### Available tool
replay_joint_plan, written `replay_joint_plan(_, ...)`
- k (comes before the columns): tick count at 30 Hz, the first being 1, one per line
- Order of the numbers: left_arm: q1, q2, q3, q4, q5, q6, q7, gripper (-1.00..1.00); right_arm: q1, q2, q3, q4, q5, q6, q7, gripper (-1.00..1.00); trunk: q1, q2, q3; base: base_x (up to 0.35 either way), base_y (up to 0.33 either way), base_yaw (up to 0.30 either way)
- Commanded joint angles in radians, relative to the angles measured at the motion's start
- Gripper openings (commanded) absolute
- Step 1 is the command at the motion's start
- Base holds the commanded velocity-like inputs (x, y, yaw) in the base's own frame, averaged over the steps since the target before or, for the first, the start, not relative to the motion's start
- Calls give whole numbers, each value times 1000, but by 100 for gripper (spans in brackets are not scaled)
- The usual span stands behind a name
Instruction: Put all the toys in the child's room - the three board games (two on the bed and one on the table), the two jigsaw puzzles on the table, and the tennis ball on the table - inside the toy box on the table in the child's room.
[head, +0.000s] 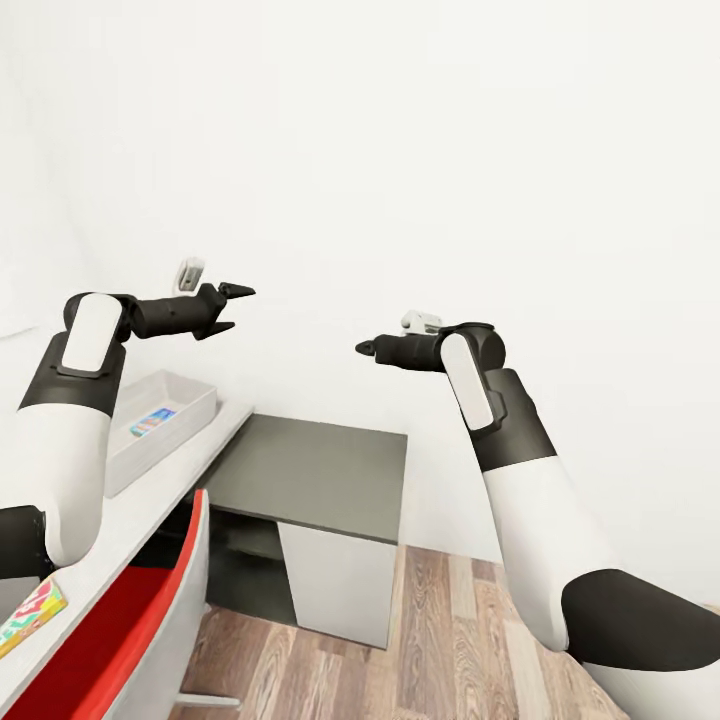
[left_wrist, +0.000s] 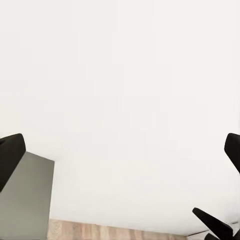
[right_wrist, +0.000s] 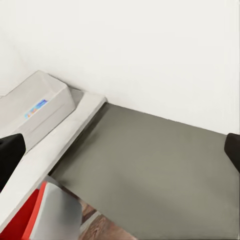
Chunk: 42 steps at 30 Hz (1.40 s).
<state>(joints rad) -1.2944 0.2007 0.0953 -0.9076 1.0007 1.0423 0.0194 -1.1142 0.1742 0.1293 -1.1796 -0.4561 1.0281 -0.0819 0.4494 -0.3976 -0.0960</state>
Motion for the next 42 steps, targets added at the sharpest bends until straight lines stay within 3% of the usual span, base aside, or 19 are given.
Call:
replay_joint_plan(1,1,0,2,-1,3,5,2,100,0,0,0,3,-9,3,-9,100,1,-2,-2,-68,0,-276)
replay_joint_plan(17,40,0,1,-1,1,5,1,100,11,0,-23,21,-7,3,-8,100,1,-2,-2,-26,0,-280)
replay_joint_plan(29,91,3,1,-1,0,5,1,100,92,0,-94,34,-6,13,-4,100,1,-2,-2,0,0,-283)
replay_joint_plan(31,100,4,1,-1,-3,5,1,100,108,-10,-98,33,-6,12,-4,100,1,-2,-2,0,0,-283)
replay_joint_plan(42,153,51,-20,-1,-10,5,1,100,202,-22,-100,42,6,0,-9,100,1,-2,-2,0,0,-283)
